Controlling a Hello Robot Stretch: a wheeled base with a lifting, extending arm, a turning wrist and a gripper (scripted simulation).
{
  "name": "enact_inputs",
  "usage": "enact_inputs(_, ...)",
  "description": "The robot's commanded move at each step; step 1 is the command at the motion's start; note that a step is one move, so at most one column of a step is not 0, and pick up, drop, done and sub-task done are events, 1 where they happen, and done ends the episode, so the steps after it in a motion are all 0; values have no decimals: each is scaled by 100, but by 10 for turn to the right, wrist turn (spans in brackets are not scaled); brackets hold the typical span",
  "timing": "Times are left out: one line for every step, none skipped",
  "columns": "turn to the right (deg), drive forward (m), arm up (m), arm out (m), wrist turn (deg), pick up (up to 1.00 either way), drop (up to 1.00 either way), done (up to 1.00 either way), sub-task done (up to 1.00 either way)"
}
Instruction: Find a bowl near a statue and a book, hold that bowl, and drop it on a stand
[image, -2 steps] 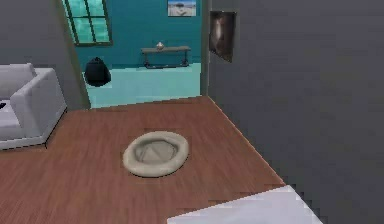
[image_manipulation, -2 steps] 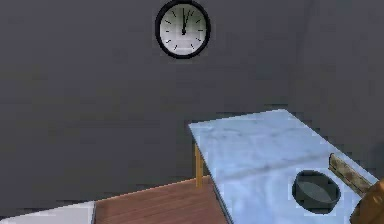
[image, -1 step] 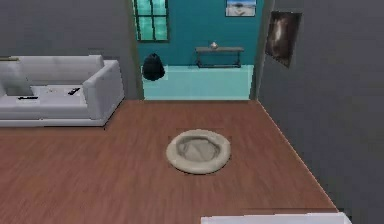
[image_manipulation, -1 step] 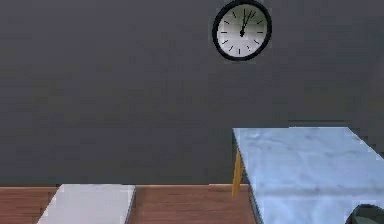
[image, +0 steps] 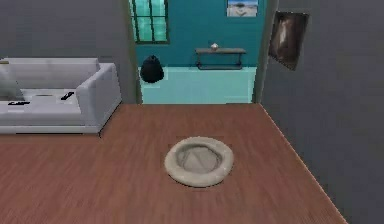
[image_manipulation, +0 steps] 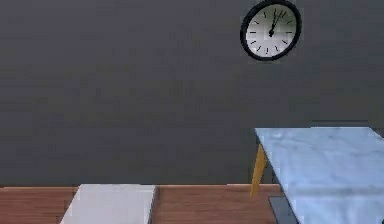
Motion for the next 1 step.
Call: enact_inputs(450, 0, 0, 0, 0, 0, 0, 0, 0)
